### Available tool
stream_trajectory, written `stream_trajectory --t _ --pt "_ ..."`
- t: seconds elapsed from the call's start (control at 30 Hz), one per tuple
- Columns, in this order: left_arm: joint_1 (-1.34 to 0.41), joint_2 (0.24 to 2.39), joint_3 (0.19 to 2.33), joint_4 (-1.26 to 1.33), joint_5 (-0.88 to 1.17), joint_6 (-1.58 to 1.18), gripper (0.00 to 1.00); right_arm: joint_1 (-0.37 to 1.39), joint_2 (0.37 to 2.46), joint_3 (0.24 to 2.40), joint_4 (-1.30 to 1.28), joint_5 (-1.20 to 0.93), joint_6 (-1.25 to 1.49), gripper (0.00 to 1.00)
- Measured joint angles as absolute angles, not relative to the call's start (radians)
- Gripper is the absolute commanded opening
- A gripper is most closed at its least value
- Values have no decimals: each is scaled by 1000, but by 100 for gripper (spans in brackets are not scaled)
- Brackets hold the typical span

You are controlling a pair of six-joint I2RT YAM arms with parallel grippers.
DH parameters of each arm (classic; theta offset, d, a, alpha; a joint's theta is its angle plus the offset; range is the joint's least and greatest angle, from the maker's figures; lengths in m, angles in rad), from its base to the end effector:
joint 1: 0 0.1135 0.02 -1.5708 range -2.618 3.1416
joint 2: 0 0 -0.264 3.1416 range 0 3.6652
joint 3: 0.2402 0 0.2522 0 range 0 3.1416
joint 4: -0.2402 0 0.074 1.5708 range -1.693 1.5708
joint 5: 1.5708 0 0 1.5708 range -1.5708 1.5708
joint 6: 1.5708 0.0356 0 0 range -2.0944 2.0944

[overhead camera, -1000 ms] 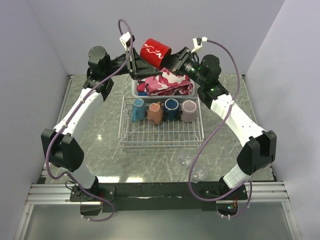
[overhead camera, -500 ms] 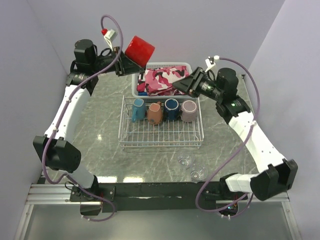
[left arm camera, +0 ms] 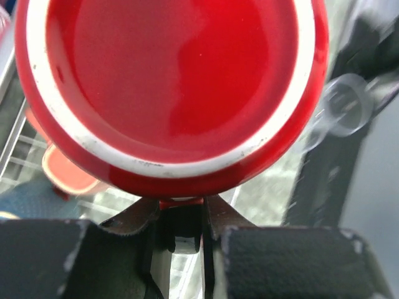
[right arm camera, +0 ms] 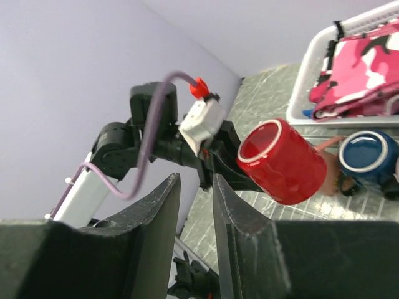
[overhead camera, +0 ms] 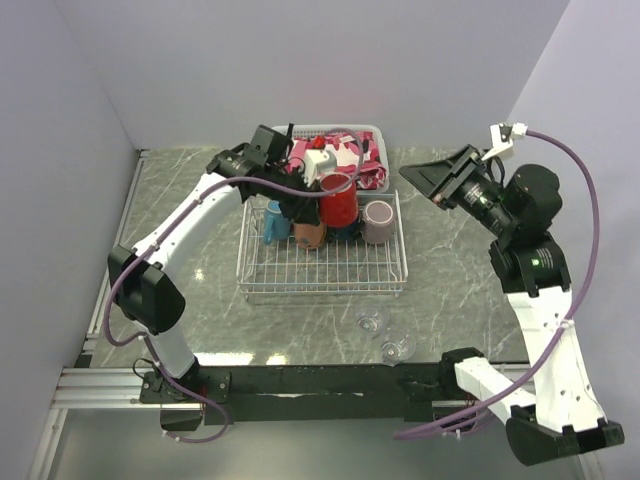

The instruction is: Load the cups into the dish rack

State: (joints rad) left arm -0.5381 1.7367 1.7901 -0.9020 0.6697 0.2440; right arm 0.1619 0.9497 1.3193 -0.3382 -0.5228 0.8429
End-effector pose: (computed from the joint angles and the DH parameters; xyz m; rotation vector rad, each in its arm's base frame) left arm 0.3084 -0.2098 0.3704 1.1878 2.0663 -0.9441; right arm 0.1727 0.0462 0.4759 0.1188 1.6669 1.1781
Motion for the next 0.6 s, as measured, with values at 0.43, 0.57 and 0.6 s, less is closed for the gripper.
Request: stream_trajectory --t 0.43,0.57,0.6 --pt "-697 1749 1594 -833 517 399 1 136 899 1280 -487 -480 830 38" --pt "-756 1781 1591 -776 518 398 1 136 897 1280 -514 -471 823 38" --pt "-768 1794 1591 -762 517 398 1 136 896 1280 -521 -469 820 37"
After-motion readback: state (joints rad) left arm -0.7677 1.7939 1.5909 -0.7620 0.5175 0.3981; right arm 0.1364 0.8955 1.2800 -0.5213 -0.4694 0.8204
